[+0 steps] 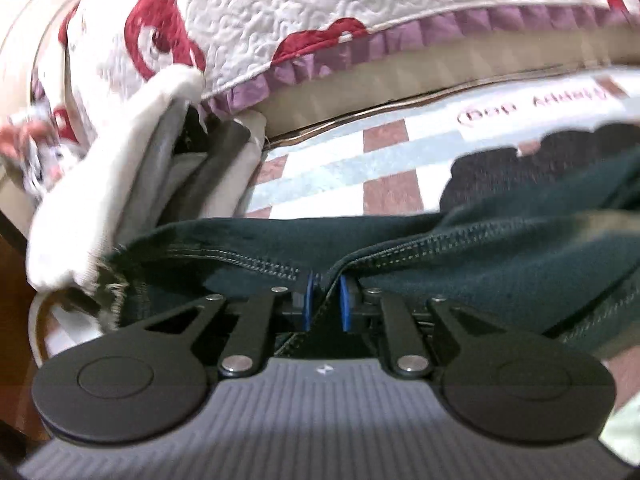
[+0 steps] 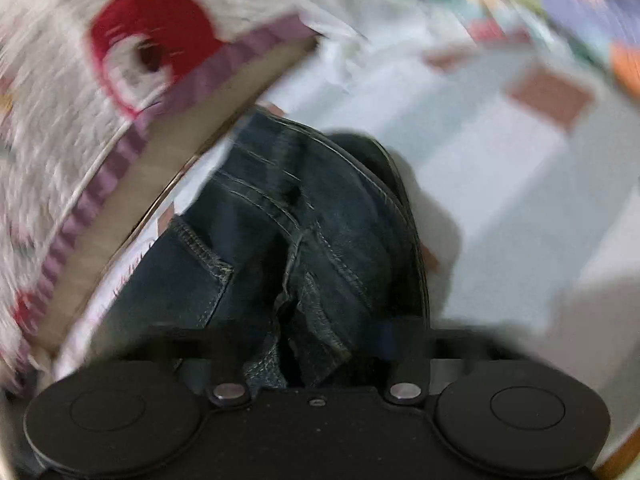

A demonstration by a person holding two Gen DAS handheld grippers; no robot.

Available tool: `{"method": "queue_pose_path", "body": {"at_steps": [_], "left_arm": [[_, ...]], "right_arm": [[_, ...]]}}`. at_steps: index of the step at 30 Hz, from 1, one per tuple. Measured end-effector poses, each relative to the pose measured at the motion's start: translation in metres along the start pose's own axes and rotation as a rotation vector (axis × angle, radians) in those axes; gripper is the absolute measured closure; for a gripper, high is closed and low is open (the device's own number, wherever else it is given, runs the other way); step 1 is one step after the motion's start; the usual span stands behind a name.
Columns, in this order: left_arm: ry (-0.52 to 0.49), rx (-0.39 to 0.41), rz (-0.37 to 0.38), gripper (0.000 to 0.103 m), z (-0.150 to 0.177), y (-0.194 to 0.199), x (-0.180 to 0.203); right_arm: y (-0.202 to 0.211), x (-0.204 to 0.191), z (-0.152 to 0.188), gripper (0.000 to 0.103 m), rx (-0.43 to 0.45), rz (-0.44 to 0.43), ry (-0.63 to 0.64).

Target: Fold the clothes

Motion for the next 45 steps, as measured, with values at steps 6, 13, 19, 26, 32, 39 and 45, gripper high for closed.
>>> {"method": "queue_pose_path", "body": {"at_steps": [6, 13, 19, 26, 32, 39, 45], "left_arm": [[0.118, 0.012, 0.093, 0.087, -0.024, 0.010, -0.024], [0.096, -0.030, 0.256, 0.048, -0.020, 0.004, 0.008], [-0.037, -0.003, 0.237, 0.035, 0.022, 0.016, 0.034], [-0.010, -0.144, 0.033, 0.033, 0.066, -0.011, -0.007], [0.125, -0.201, -0.095, 0.033, 0.083, -0.009, -0.066], [0.304, -0.178, -0.049, 0.033, 0.109, 0.001, -0.130], [0.441, -0.207, 0.109, 0.030, 0.131, -0.021, -0.133]], "right_arm": [[0.123, -0.059, -0.025, 0.094, 0.577, -0.232, 0.228], [0.020, 0.022, -0.030, 0.087, 0.199, 0.222, -0.054], [0.033, 0.013, -0.024, 0.074, 0.190, 0.271, 0.019], [0.077, -0.028, -0.014, 0.060, 0.427, 0.559, 0.228], [0.076, -0.130, 0.054, 0.054, 0.278, -0.053, 0.364], [0.031, -0.199, 0.150, 0.049, -0.212, -0.386, 0.654], [0.010, -0.242, 0.188, 0.043, -0.312, -0.443, 0.664]]}}
Point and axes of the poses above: each gripper's, at about its wrist camera, not at the fingertips, and y roughly against the way its jaws point, x to its right, z to its underside, the point moved 6 cm from there along -y, roughly the way its jaws point, and after that the axes turned 4 degrees about z, right-handed, at the moved point
